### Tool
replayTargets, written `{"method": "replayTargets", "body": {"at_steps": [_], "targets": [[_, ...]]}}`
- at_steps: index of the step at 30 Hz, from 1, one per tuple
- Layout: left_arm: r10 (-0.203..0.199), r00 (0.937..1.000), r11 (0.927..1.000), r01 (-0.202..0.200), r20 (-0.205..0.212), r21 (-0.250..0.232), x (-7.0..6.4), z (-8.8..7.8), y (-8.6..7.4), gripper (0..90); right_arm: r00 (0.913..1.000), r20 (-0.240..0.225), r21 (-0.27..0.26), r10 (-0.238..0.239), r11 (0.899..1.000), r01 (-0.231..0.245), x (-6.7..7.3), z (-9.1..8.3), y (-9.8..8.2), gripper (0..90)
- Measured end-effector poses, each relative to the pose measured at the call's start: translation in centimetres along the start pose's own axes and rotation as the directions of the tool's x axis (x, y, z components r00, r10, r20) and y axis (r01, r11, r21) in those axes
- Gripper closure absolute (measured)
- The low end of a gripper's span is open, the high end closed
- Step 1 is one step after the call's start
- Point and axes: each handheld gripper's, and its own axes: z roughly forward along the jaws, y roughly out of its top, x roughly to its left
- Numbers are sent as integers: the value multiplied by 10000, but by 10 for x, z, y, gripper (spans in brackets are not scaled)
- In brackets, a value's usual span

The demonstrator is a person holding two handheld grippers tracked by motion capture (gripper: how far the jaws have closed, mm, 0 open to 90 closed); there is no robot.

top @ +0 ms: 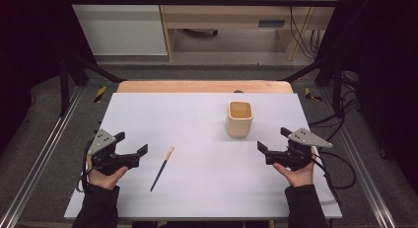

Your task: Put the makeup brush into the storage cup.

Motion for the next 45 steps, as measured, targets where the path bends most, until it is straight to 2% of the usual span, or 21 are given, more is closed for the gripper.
{"method": "replayTargets", "body": {"at_steps": [8, 14, 17, 23, 29, 37, 45], "targets": [[77, 10000, 9999, -77, -16, 117, -4, 2, 0, 59, 10000, 15, 54, -60, 10000, 60, 1, -1, 0, 46], [2, 10000, 9993, -1, -29, 367, -4, 5, -1, 63, 10000, 44, 117, -83, 9999, 83, 2, 0, 0, 49], [91, 9998, 9984, -82, -158, 560, -6, 8, -2, 65, 9999, 43, 145, -126, 9998, 126, 3, 1, 0, 51], [264, 9997, 9942, -262, -3, 1047, -12, 15, -4, 65, 9997, -48, 188, -225, 9996, 226, 8, 3, 1, 49], [394, 9991, 9904, -409, 140, 1319, -16, 21, -6, 84, 9997, -106, 217, -241, 9995, 243, 10, 4, 2, 50], [551, 9984, 9803, -567, 137, 1894, -20, 28, -9, 112, 9992, -97, 295, -400, 9988, 403, 15, 5, 3, 52], [753, 9970, 9573, -773, 179, 2786, -25, 40, -16, 142, 9994, -107, 313, -320, 9990, 323, 14, 3, 4, 51]]}}
